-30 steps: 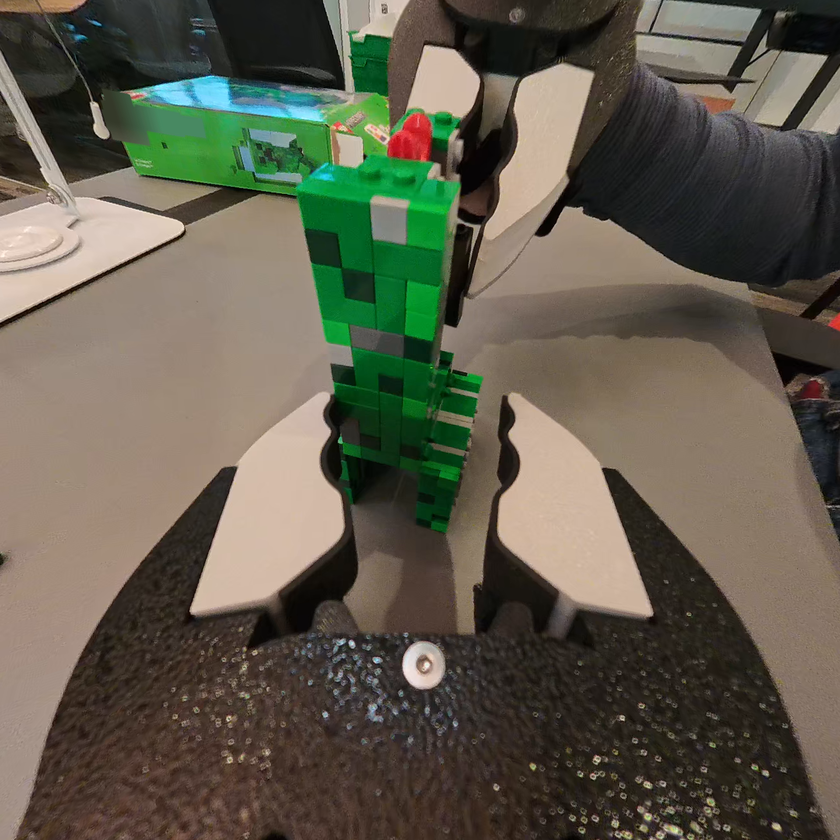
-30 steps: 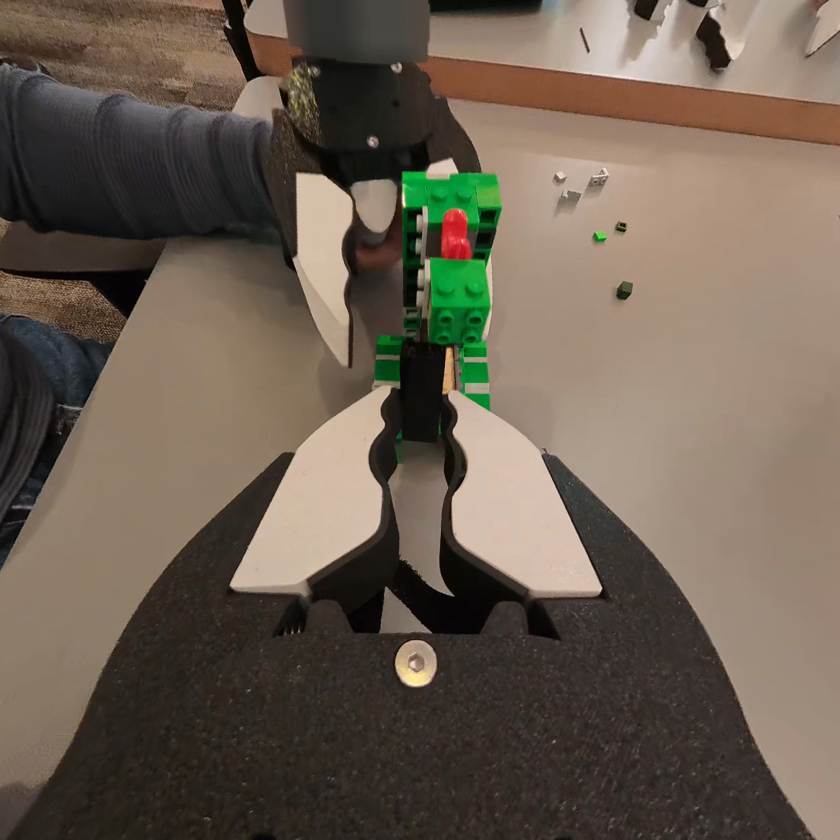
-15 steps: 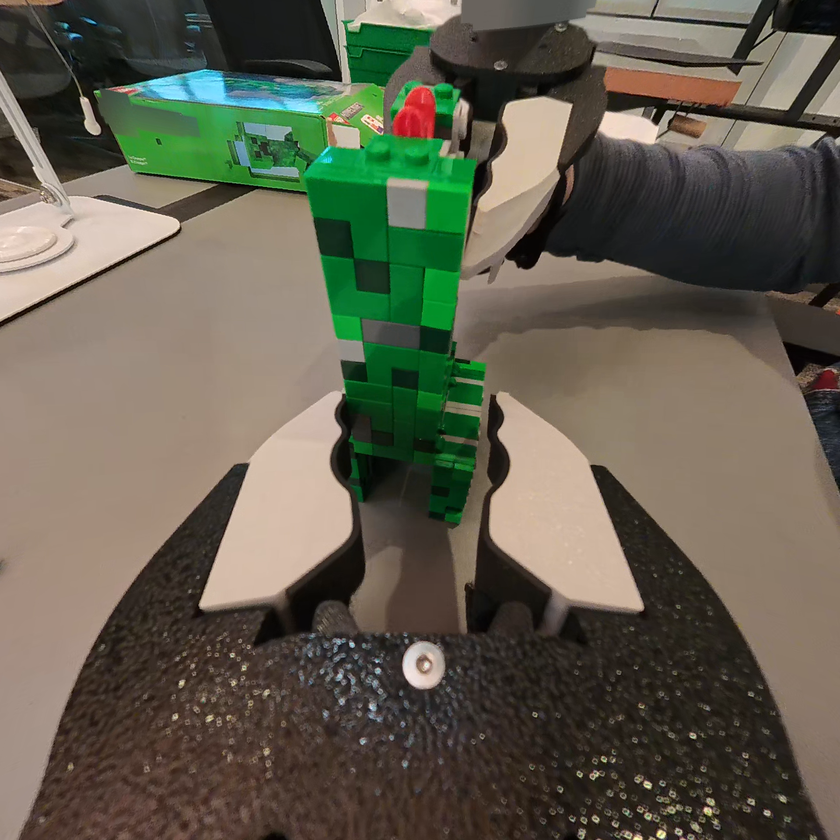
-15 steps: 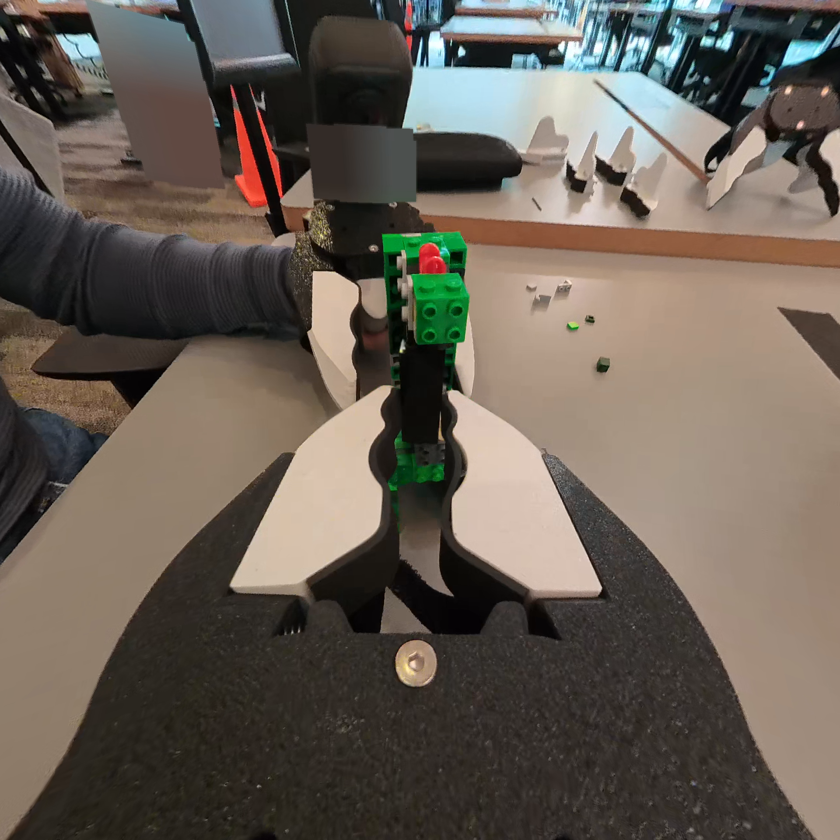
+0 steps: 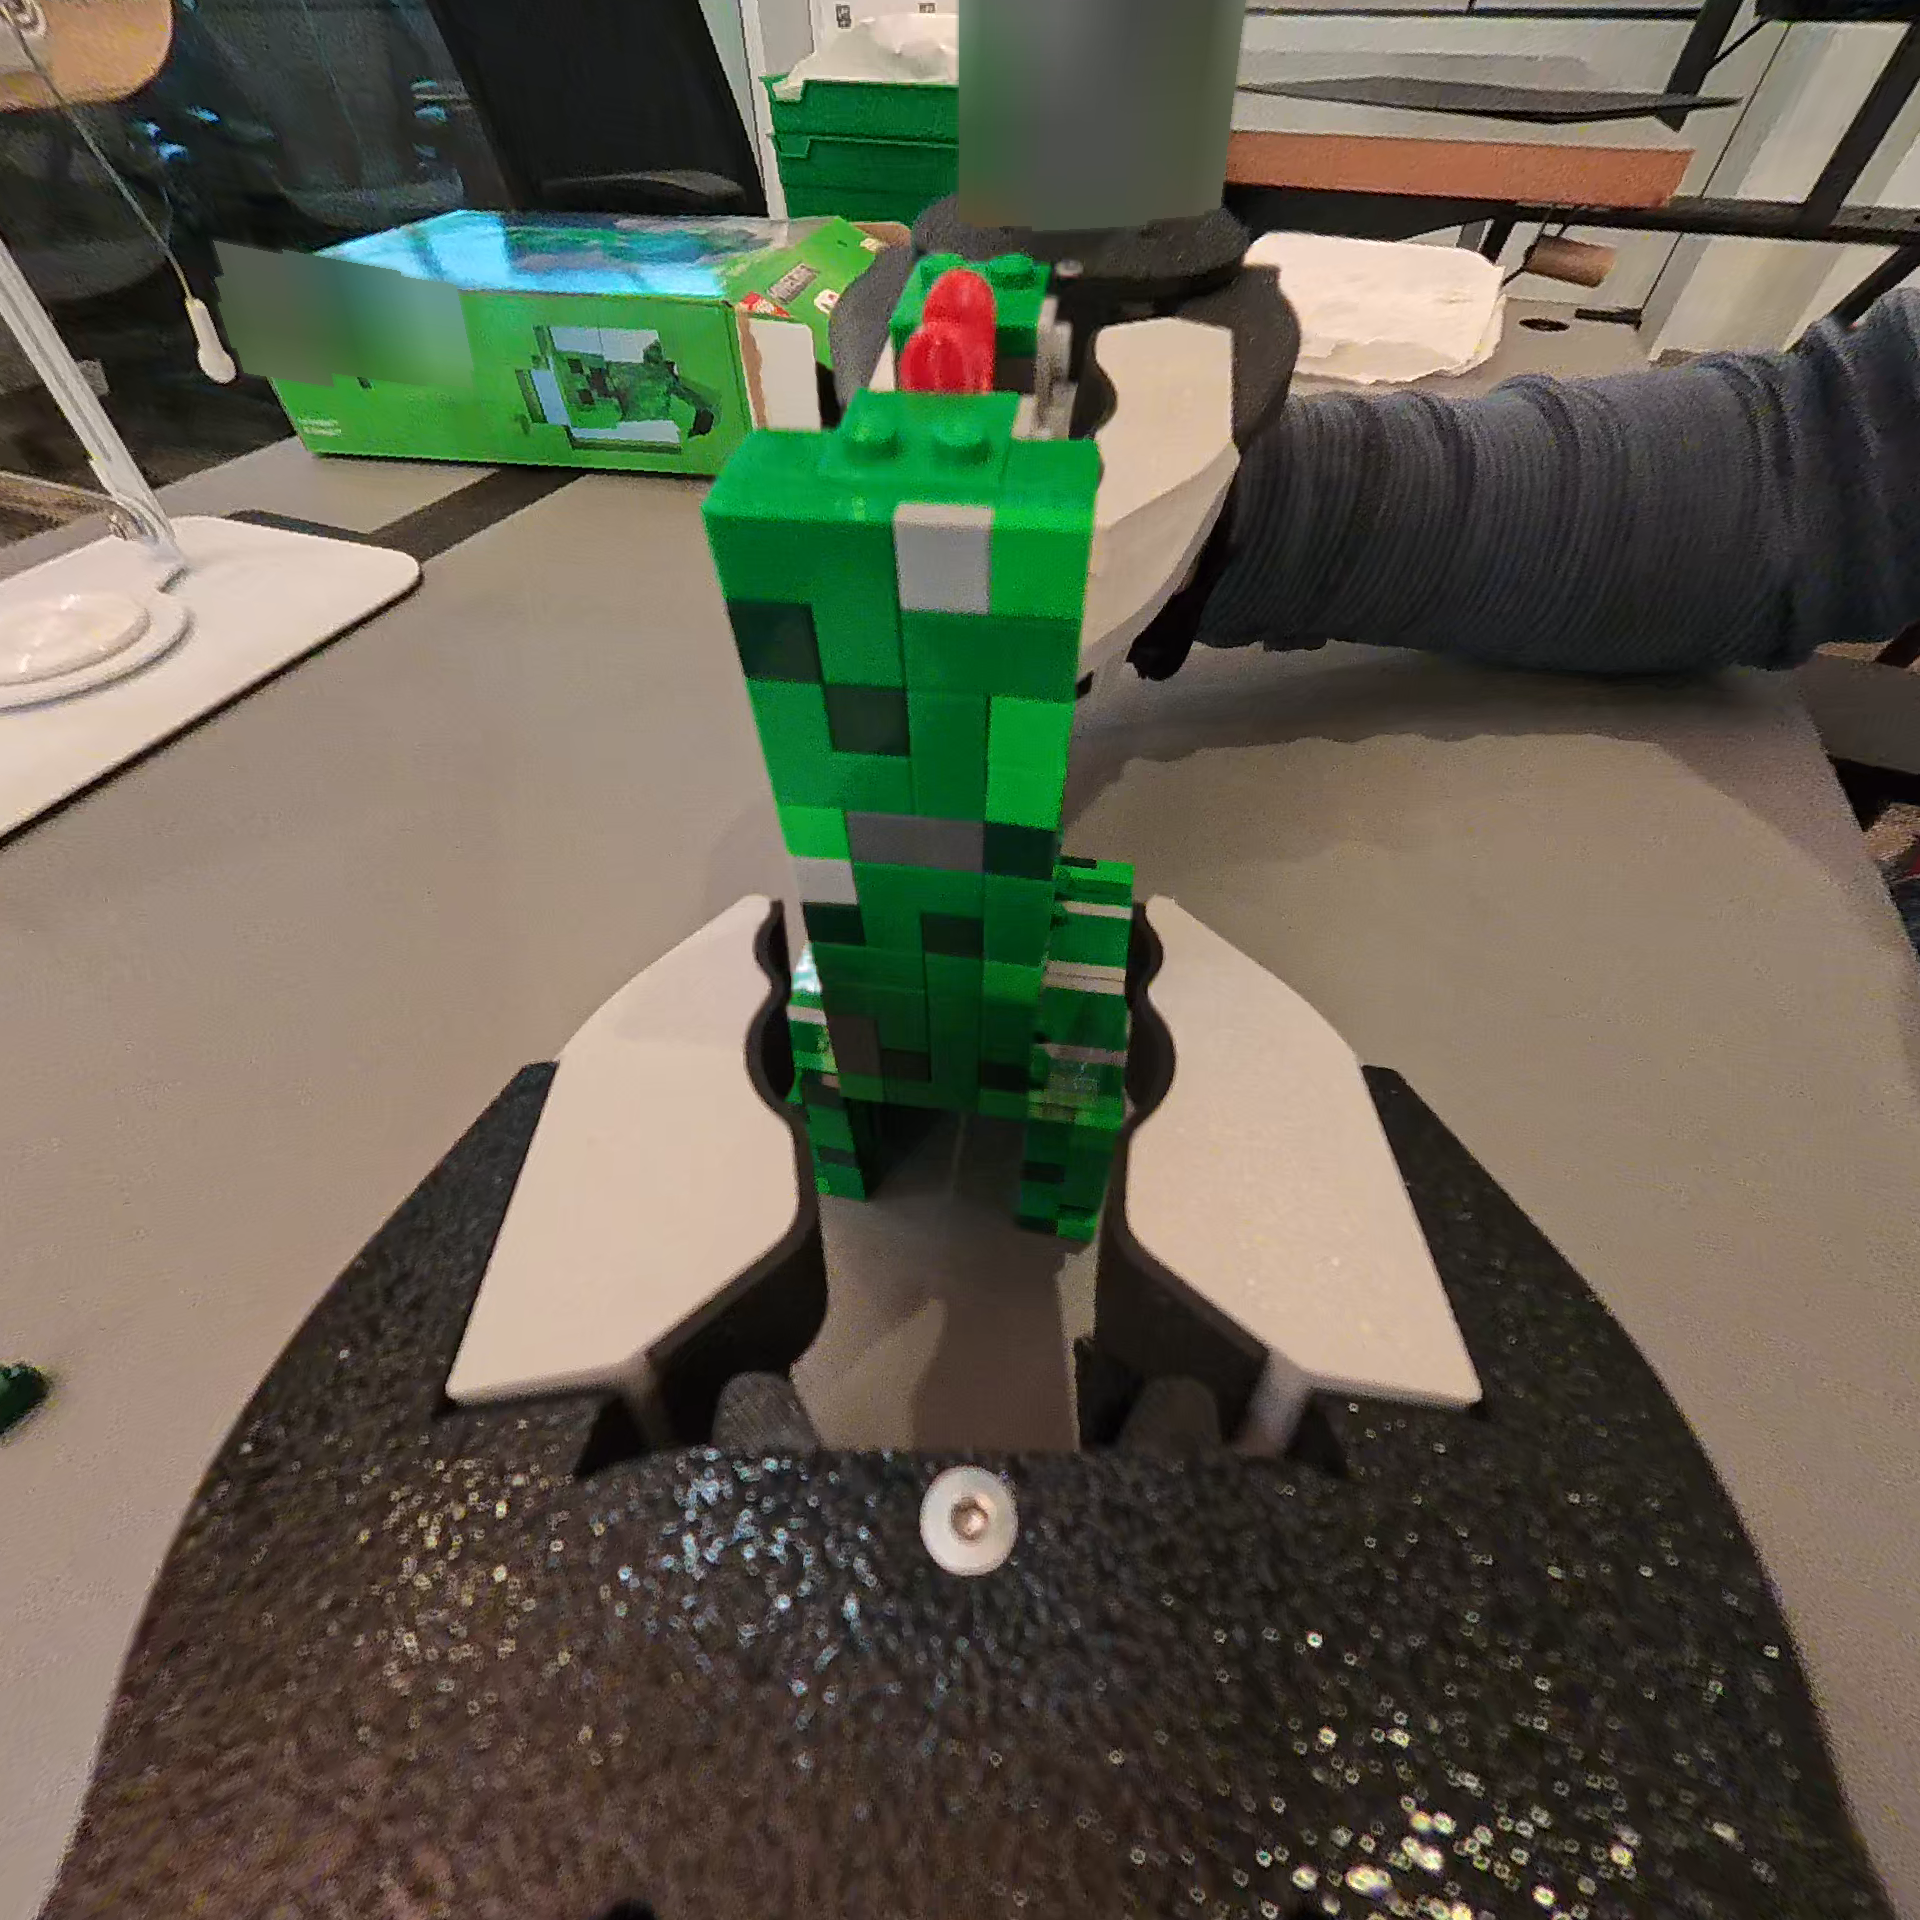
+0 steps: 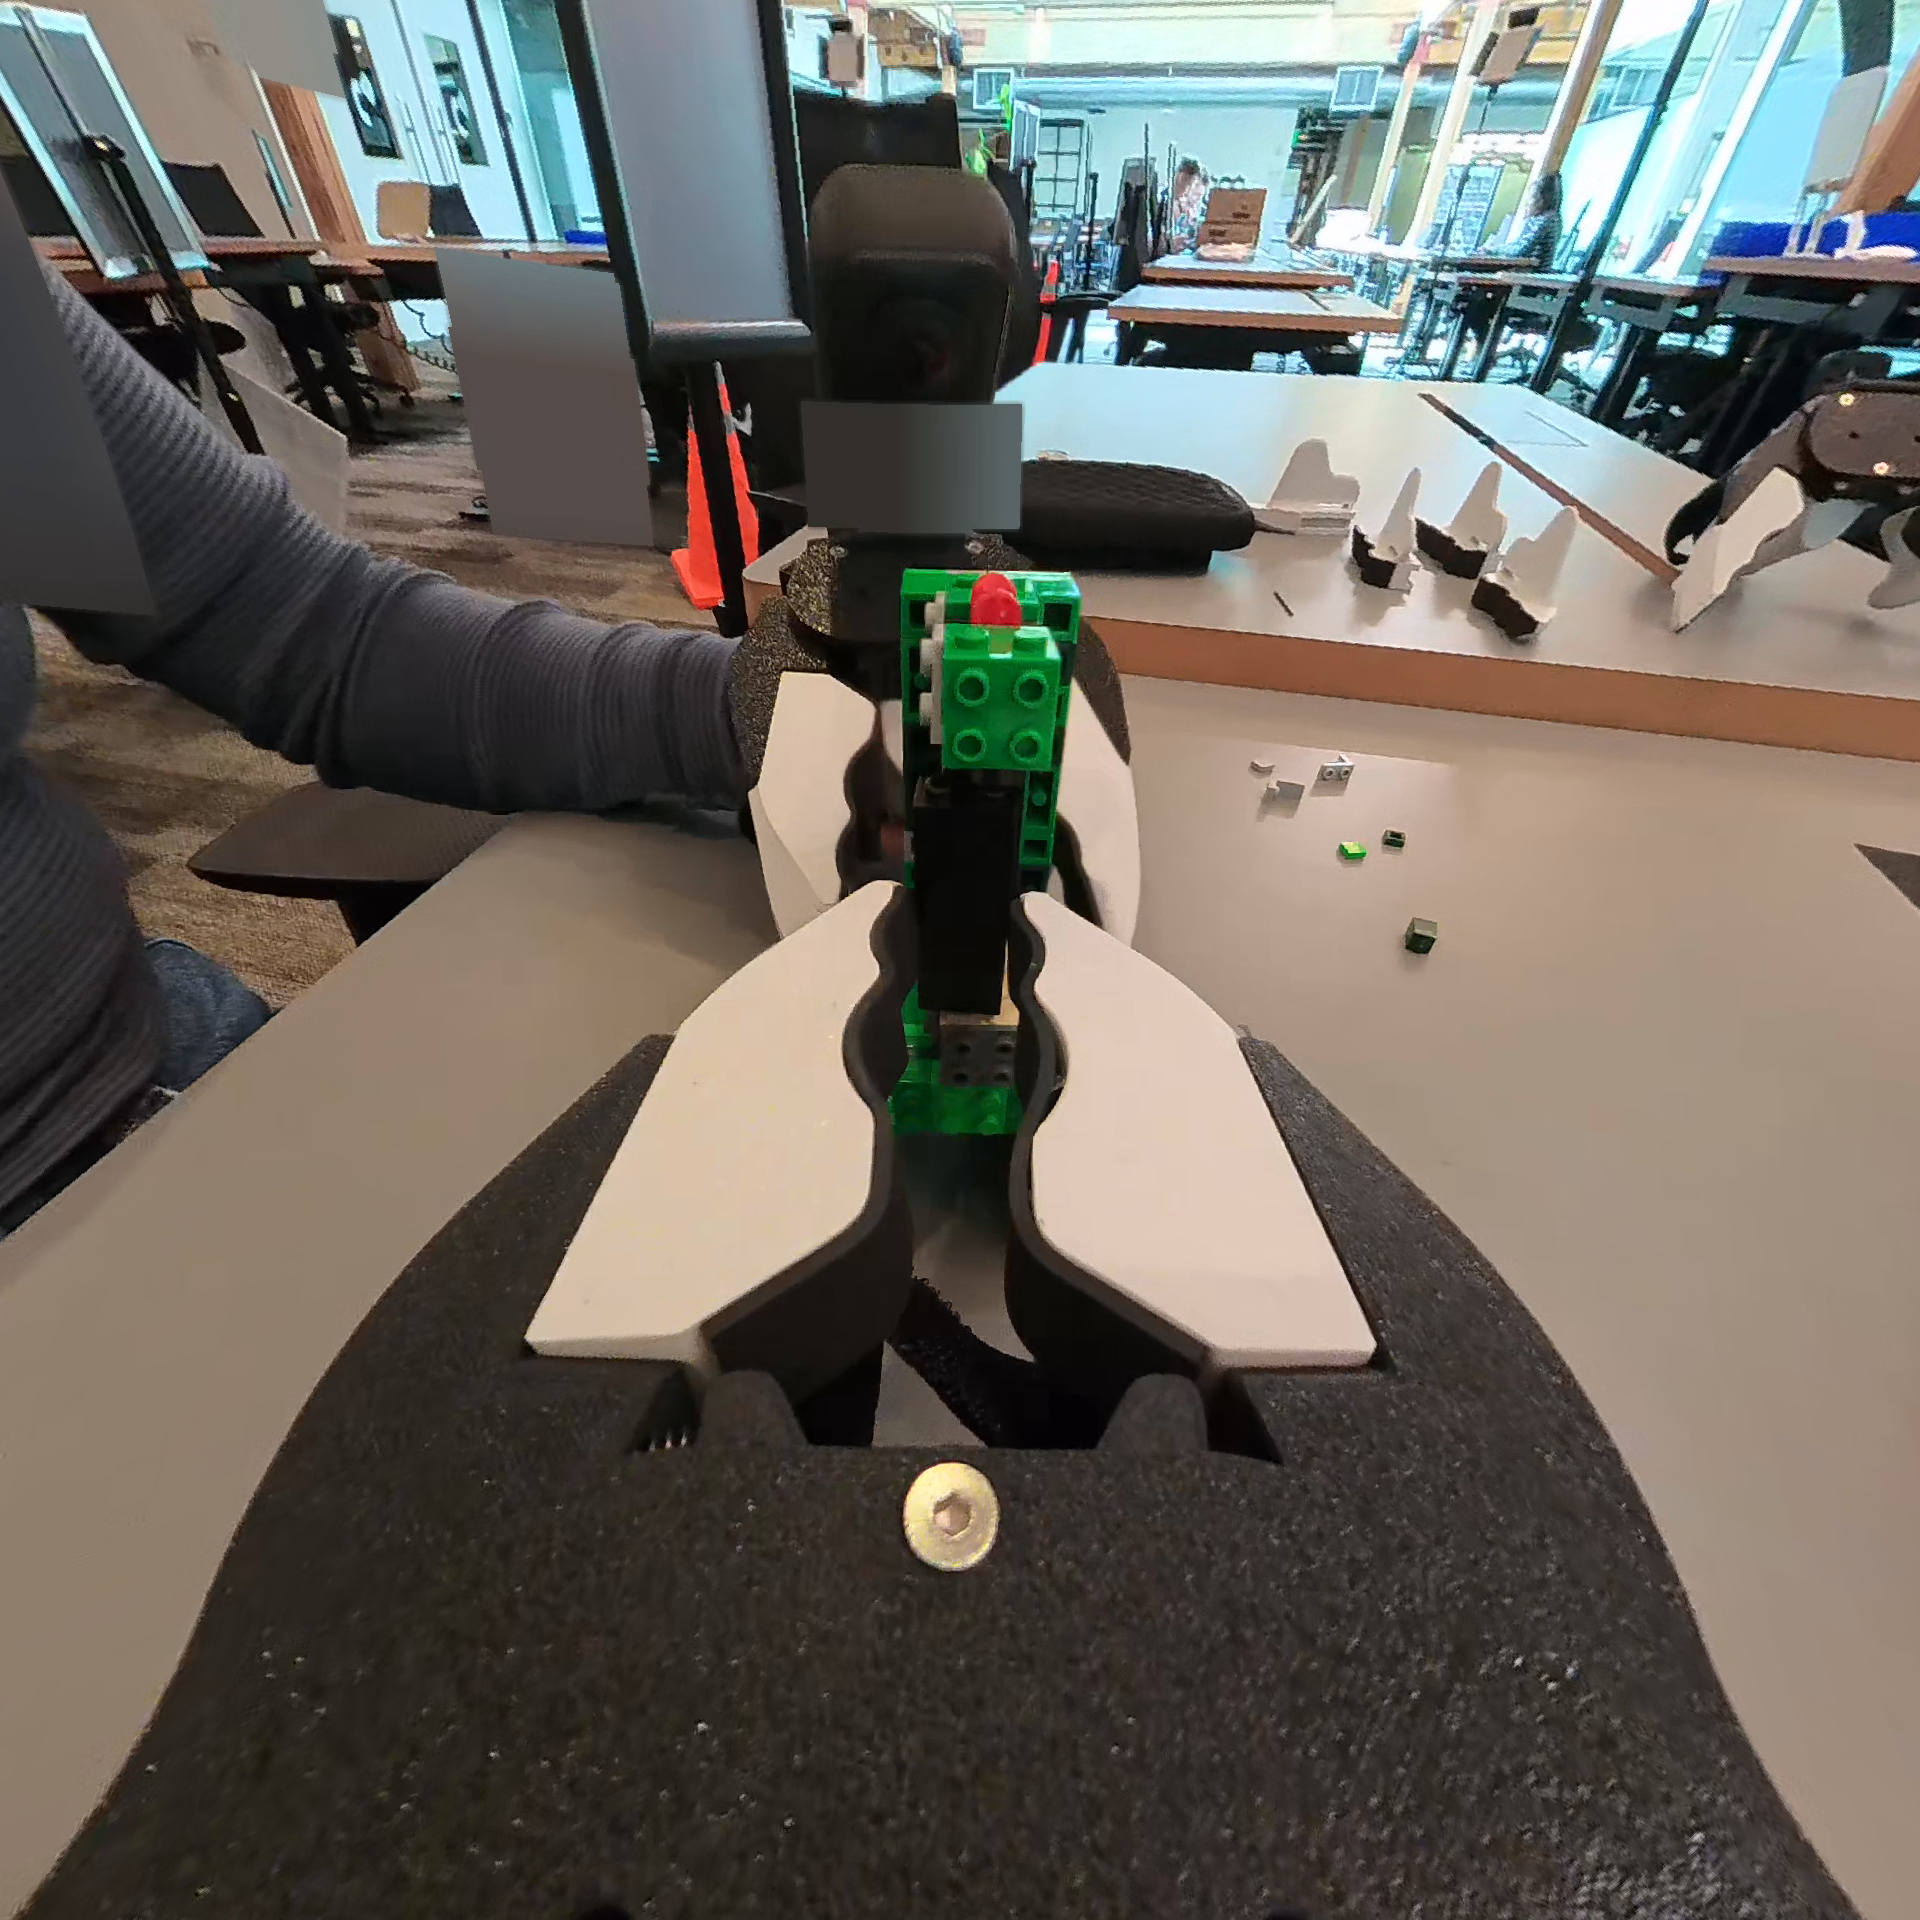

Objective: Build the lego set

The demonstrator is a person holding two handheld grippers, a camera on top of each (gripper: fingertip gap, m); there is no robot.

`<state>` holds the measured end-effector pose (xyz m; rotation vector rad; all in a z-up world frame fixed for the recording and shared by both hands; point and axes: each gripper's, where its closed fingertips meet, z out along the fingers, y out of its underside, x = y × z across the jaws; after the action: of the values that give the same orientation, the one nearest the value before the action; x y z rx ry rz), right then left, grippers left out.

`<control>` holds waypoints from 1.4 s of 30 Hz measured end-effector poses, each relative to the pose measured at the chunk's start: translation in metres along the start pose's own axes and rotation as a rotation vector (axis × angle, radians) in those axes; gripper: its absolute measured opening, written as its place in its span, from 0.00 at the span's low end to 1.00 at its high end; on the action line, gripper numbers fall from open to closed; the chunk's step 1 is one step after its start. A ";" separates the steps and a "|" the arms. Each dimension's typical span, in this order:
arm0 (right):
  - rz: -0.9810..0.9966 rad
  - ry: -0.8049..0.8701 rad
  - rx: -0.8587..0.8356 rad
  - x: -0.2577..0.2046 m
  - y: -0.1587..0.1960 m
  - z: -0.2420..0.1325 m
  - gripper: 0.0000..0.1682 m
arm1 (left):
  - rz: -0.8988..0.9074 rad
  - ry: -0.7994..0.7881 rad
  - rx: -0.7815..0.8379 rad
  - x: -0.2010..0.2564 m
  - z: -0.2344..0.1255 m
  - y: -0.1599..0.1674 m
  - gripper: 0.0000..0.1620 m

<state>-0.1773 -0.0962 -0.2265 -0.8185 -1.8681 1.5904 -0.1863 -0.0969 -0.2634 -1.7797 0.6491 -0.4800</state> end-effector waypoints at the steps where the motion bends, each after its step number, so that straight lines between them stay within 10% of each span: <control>1: -0.001 -0.003 0.003 0.000 0.000 0.000 0.10 | 0.006 0.000 0.003 -0.001 0.001 -0.001 0.38; 42: -0.059 -0.099 -0.071 0.001 0.003 0.008 0.10 | 0.016 0.061 0.040 0.001 0.019 -0.010 0.25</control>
<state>-0.1837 -0.0999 -0.2304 -0.7196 -2.0102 1.5616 -0.1721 -0.0817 -0.2591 -1.7261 0.6919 -0.5347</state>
